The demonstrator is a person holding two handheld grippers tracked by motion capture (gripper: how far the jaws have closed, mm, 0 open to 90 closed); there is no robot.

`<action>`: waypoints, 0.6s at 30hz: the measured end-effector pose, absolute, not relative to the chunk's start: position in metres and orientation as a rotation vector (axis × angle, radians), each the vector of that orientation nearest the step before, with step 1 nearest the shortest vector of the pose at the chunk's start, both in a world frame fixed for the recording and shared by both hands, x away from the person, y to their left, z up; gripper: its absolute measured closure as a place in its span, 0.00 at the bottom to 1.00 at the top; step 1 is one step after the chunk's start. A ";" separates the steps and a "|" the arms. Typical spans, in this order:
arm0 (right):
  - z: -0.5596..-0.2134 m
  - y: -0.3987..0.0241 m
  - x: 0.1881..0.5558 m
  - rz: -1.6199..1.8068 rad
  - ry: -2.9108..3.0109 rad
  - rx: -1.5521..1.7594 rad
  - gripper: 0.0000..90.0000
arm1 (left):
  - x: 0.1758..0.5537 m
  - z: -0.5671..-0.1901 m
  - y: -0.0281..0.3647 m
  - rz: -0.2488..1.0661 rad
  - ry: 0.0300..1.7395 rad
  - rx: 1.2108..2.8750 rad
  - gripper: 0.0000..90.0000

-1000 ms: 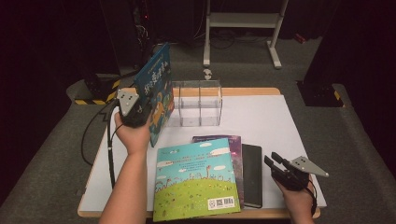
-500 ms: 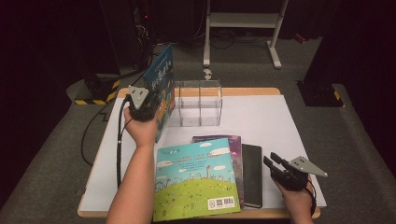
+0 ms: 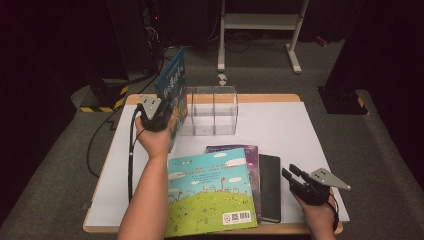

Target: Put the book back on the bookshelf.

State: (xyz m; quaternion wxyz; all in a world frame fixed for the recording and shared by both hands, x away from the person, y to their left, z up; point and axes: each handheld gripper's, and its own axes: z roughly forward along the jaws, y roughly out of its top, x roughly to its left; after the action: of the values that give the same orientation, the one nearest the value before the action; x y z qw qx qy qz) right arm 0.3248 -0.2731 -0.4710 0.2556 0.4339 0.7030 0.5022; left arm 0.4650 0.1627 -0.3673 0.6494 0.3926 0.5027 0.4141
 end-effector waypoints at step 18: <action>-0.471 -0.269 0.324 1.370 1.922 1.163 0.69 | 0.443 -0.379 0.164 0.932 1.183 0.919 0.92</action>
State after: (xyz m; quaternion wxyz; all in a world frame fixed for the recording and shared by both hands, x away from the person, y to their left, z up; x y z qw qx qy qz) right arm 0.3243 -0.2689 -0.4706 0.2522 0.4278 0.7068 0.5037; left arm 0.4429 0.1644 -0.3794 0.6356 0.4021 0.5176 0.4080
